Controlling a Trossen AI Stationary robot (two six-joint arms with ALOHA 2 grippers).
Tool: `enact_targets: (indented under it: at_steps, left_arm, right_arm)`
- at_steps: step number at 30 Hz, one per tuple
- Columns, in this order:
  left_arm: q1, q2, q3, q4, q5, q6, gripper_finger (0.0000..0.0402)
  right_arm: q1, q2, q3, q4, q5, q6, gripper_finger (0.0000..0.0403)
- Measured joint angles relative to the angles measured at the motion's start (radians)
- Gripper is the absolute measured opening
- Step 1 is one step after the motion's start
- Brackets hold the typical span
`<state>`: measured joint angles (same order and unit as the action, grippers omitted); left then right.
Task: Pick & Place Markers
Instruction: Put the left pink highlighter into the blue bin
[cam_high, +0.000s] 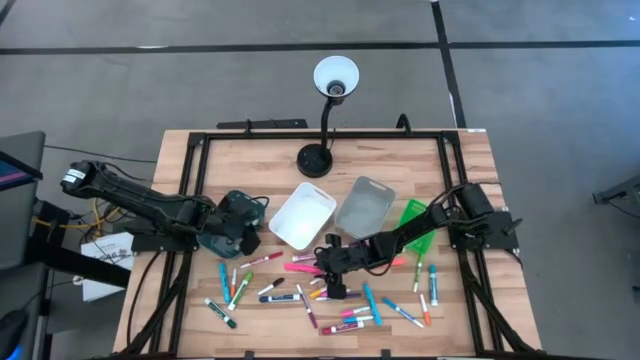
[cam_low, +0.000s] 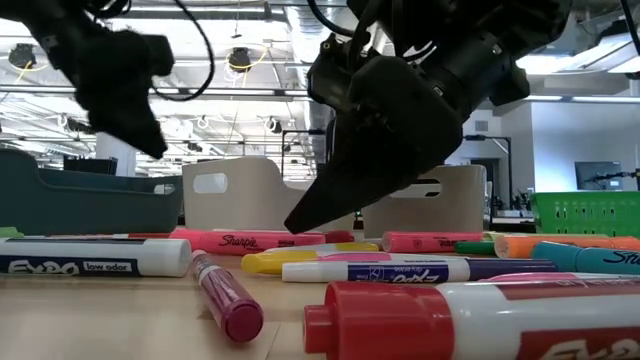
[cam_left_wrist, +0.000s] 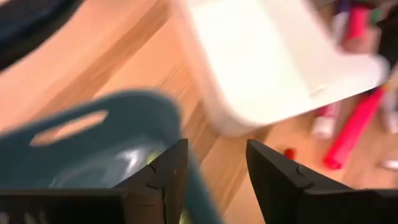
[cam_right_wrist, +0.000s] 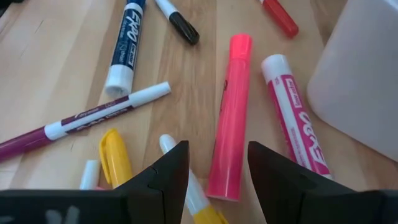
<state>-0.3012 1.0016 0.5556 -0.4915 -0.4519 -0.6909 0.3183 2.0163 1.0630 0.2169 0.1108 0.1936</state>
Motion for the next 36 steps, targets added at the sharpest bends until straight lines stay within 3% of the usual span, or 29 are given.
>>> enact_targets:
  at_steps: [13, 20, 28, 36]
  left_arm:
    - [-0.03, 0.003, -0.003, 0.351, 0.135, 0.26, 0.0159]
    - [-0.093, 0.066, -0.074, 0.521, 0.15, 0.265, 0.0159]
    - [-0.104, 0.181, -0.088, 0.624, 0.148, 0.267, 0.0159]
    - [-0.104, 0.285, -0.088, 0.654, 0.242, 0.268, 0.0159]
  right_arm:
    - [-0.01, 0.002, 0.0, -0.041, 0.02, 0.016, 0.0131]
    - [-0.012, 0.002, 0.0, -0.052, 0.022, 0.017, 0.0123]
    - [-0.013, 0.024, 0.002, -0.031, 0.021, 0.019, 0.0149]
    - [-0.013, 0.1, 0.039, -0.014, 0.037, 0.007, 0.0129]
